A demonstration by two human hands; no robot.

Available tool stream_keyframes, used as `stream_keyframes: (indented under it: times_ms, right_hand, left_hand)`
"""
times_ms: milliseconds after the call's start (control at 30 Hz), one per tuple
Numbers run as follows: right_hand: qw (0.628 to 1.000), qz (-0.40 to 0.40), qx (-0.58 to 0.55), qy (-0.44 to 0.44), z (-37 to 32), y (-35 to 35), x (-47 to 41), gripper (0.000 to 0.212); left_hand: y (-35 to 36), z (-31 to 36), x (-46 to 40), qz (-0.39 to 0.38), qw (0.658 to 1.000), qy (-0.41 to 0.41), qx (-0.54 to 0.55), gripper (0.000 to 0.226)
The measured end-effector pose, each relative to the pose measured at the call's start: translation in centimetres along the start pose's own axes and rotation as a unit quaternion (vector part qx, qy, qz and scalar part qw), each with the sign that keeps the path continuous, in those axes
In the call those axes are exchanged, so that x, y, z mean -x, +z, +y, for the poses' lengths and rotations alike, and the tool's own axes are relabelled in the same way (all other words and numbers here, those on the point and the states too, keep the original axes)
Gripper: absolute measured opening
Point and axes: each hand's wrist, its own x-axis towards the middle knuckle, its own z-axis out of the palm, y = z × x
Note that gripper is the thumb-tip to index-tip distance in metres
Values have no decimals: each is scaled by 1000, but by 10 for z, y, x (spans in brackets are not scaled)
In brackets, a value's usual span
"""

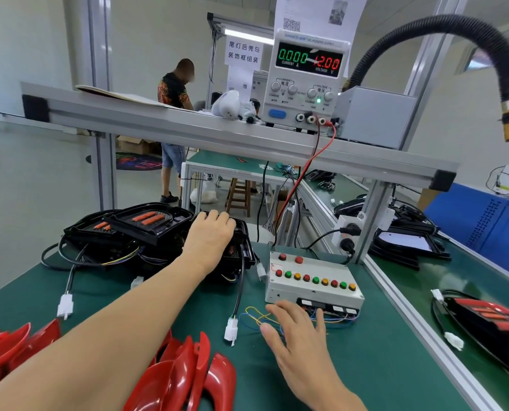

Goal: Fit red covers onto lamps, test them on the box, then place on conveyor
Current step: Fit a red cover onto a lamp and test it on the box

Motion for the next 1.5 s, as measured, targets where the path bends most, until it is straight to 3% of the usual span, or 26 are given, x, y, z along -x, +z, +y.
stream_keyframes:
  times_ms: [267,533,733,833,933,1067,1100,1233,1367,1433,1500]
  right_hand:
    - [1000,-2,-10,-3,-3,0,-1,39]
    - [1000,6,-12,3,1,-5,-2,38]
    - [999,30,-32,-18,-3,-12,-6,40]
    - [992,48,-113,-32,-9,-18,-11,41]
    - [959,57,-276,16,-19,-27,-15,45]
    - [895,77,-429,96,-28,-40,-23,79]
    - [886,75,-443,117,-28,-43,-25,77]
    - [852,26,-494,174,-24,-44,-24,36]
    - [739,-16,-647,188,-15,-40,-18,59]
    - [711,-34,-684,161,-13,-45,-17,66]
    - [693,-37,-704,151,-11,-49,-18,59]
  left_hand:
    - [8,-8,-2,-31,999,15,-10,50]
    - [4,-6,-7,-60,998,15,-25,43]
    - [-22,-9,5,67,995,5,71,50]
    - [-43,-7,16,153,985,15,77,59]
    - [-55,1,35,204,973,29,105,55]
    - [-65,16,60,256,956,49,136,40]
    - [-67,19,65,259,954,50,140,40]
    - [-70,32,80,259,952,53,157,43]
    - [-66,47,94,257,950,77,160,43]
    - [-63,57,101,254,948,99,166,45]
    - [-62,66,107,253,945,118,172,51]
